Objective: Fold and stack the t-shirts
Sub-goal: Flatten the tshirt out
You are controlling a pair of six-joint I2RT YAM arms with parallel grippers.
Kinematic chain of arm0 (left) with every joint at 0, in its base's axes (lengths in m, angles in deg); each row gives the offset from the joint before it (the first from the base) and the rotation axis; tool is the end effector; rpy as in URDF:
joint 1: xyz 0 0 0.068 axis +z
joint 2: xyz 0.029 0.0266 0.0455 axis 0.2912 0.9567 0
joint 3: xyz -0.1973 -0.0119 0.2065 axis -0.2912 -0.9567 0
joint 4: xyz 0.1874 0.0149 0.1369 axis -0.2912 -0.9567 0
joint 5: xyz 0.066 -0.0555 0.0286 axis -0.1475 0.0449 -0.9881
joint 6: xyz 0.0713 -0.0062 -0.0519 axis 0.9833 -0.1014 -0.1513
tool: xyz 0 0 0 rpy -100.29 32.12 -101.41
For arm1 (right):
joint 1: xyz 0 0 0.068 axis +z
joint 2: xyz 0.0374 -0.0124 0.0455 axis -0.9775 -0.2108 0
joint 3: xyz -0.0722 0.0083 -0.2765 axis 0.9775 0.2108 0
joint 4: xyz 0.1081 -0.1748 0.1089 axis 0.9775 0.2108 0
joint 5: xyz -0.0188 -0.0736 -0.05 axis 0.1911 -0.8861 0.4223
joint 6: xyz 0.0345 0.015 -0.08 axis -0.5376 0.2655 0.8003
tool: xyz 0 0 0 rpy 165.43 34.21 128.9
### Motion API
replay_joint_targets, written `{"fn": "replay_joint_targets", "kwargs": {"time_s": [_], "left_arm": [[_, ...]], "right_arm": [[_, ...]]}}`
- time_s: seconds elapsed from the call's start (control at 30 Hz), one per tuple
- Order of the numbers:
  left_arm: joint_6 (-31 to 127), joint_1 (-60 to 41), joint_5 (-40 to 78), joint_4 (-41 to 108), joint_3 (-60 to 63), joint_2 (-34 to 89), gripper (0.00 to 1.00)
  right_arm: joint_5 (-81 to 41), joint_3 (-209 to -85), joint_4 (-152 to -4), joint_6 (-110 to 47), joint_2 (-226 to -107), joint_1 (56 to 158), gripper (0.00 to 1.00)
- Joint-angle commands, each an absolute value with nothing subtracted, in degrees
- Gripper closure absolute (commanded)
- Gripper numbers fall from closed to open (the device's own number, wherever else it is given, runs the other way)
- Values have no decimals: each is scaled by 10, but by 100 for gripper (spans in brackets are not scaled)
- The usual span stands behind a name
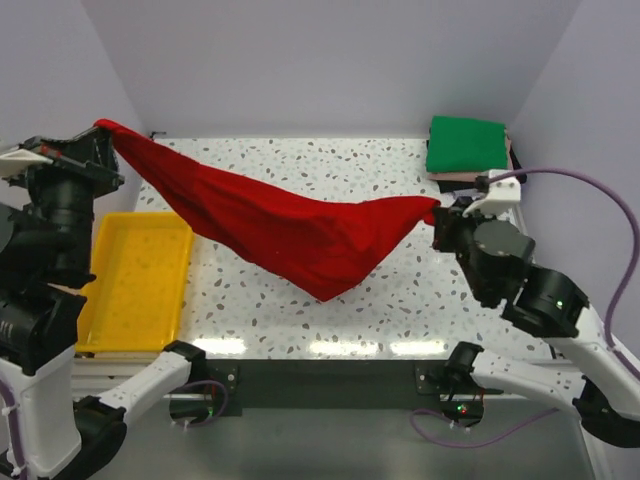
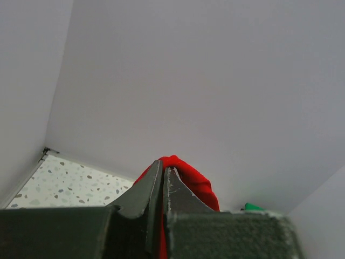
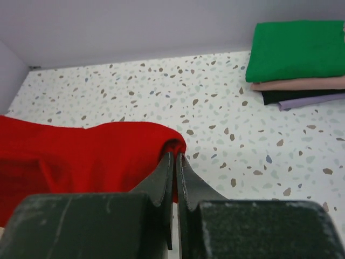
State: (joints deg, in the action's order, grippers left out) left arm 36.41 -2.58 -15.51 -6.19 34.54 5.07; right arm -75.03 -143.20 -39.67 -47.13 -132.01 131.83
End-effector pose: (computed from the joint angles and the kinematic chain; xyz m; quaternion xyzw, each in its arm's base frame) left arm 0.0856 0.0067 0.5767 -0.1973 0.5913 -0.1467 0.7681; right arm 0.1186 0.0655 0.4291 0.0378 0.7629 0.1001 0.6376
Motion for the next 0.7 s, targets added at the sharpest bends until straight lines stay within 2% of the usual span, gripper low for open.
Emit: {"fn": "replay_joint_targets", "kwargs": {"time_s": [0.0, 0.13, 0.3, 0.33, 0.37, 0.4, 0.43, 0.5, 0.53, 0.6, 0.67], "left_arm": [[377, -22, -176, -33, 345, 21, 100], [383, -23, -165, -21, 337, 22, 100], [400, -23, -120, -4, 330, 112, 100], [405, -23, -110, 13, 329, 135, 100], [422, -21, -83, 22, 331, 189, 100], [428, -20, -73, 28, 341, 222, 100], [431, -18, -64, 25, 375, 260, 100], [420, 15, 32, 15, 428, 387, 100], [411, 29, 75, -2, 492, 434, 100], [382, 51, 154, -22, 561, 575, 100], [364, 65, 192, -67, 676, 702, 93]], "right_arm": [[-782, -1472, -368, -434, -1270, 1321, 100], [-783, -1479, -369, -421, -1270, 1321, 100], [-835, -1449, -413, -393, -1388, 1314, 100], [-826, -1452, -419, -387, -1411, 1277, 100], [-795, -1466, -423, -385, -1441, 1244, 100], [-707, -1473, -430, -389, -1493, 1202, 100], [-645, -1479, -435, -396, -1526, 1115, 100], [-505, -1504, -429, -421, -1629, 1041, 100], [-478, -1513, -426, -429, -1664, 993, 100], [-433, -1528, -421, -445, -1733, 961, 100], [-360, -1516, -425, -463, -1807, 921, 100]]}}
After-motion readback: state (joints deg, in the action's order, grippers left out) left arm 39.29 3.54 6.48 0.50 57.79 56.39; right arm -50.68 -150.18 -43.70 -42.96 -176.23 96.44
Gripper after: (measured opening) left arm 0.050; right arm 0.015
